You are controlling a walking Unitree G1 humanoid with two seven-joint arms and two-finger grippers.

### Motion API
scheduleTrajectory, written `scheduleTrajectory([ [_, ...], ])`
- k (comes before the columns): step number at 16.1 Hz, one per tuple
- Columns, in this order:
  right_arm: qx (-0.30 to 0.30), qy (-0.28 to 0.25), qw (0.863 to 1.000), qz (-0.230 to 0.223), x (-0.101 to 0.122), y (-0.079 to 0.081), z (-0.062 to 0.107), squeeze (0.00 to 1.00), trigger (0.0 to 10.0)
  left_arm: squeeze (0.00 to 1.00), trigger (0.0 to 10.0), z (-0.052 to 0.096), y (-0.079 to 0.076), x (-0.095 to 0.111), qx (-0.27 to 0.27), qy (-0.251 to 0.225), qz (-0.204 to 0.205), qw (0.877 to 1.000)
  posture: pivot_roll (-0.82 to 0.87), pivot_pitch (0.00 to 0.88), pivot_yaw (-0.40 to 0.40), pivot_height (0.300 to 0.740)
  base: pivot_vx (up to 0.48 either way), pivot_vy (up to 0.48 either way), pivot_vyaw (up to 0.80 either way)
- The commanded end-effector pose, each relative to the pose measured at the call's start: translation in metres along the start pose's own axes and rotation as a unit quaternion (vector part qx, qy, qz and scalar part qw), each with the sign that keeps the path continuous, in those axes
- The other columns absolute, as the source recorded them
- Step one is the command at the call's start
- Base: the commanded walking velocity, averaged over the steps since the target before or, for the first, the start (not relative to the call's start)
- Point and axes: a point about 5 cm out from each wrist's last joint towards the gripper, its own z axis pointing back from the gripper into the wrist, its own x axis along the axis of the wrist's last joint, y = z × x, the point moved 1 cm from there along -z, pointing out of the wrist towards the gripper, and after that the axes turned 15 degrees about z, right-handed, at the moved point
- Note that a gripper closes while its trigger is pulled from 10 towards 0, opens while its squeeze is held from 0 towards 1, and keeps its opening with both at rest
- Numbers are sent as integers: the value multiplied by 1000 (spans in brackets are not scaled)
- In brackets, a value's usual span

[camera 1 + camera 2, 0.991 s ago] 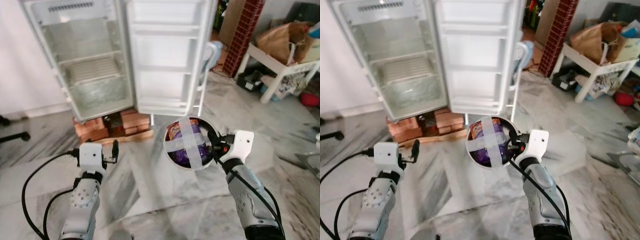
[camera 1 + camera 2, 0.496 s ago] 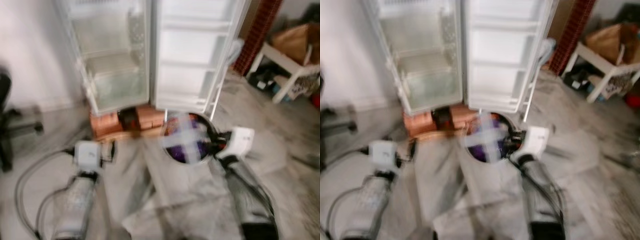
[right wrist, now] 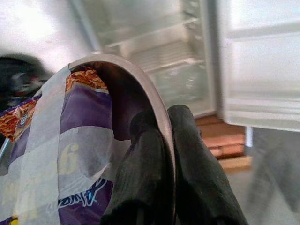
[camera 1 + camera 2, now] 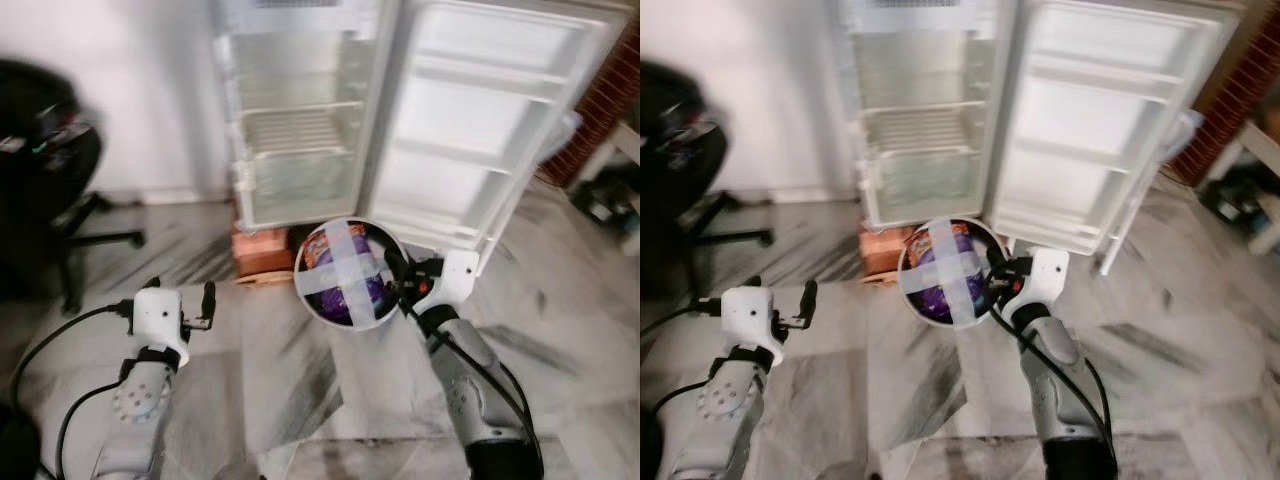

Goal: Restocking fridge

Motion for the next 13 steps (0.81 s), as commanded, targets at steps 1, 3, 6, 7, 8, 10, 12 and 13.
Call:
scheduleTrajectory([
  [1,-4,-24,1000,2,12,-2,-2,0,10000,0,10000,-2,-1,4,-8,-7,-4,1000,99,54,-45,740,465,0,0],
  [3,5,-31,1000,5,14,0,-3,0,10000,0,10000,-2,-2,3,-10,-6,-1,1000,99,54,-46,740,463,0,0],
  [6,14,-37,999,7,15,2,-3,0,10000,0,10000,-2,-2,3,-8,-5,1,1000,100,54,-47,740,449,0,167],
  [7,14,-36,999,5,15,2,-3,0,10000,0,10000,-2,-2,3,-8,-5,1,1000,100,55,-47,740,439,0,594],
  [8,14,-35,999,5,15,2,-4,0,10000,0,10000,-2,-2,3,-8,-5,1,1000,100,55,-47,740,442,0,431],
  [10,14,-33,999,5,14,3,-4,0,10000,0,10000,-2,-2,3,-8,-4,1,1000,100,55,-46,740,439,0,0],
  [12,14,-31,999,6,13,3,-3,0,10000,0,10000,-2,-2,2,-8,-2,3,1000,100,55,-46,740,433,0,0],
  [13,14,-30,999,5,12,2,-3,0,10000,0,10000,-2,-2,2,-8,-2,3,1000,100,55,-46,740,428,0,0],
])
